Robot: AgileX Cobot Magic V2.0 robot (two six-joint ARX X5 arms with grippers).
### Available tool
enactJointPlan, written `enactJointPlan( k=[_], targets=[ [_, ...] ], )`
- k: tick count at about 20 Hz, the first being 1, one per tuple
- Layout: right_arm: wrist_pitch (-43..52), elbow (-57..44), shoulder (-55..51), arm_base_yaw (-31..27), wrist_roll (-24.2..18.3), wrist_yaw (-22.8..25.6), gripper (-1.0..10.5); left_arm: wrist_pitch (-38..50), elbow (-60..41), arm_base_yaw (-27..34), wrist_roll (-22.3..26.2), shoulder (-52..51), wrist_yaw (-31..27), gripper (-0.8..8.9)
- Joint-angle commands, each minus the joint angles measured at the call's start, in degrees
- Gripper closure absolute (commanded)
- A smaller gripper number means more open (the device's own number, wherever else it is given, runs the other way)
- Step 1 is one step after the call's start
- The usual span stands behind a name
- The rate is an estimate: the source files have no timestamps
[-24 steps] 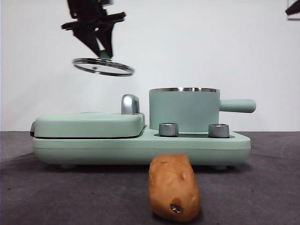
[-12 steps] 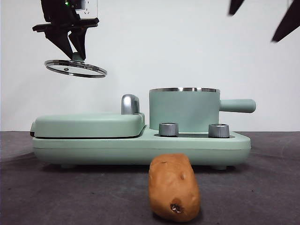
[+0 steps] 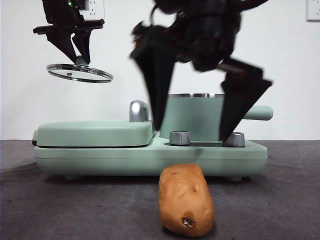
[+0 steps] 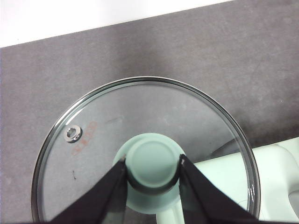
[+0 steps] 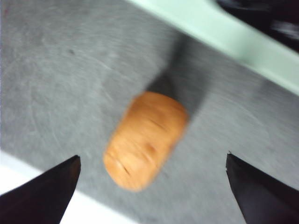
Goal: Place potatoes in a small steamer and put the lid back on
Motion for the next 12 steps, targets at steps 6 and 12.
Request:
enactJointPlan(
  k=[6,12],
  targets=[
    [1.88,1.01,5.66,3.45,2.64,2.16,4.5,1.18,2.49,-0.09,-0.22,-0.31,0.77,7.97],
    [1.95,0.92,9.38,3.41,2.47,-0.15,4.7,1.14,2.49,-0.09,-0.24,-0.31,0.79,7.97]
  ],
)
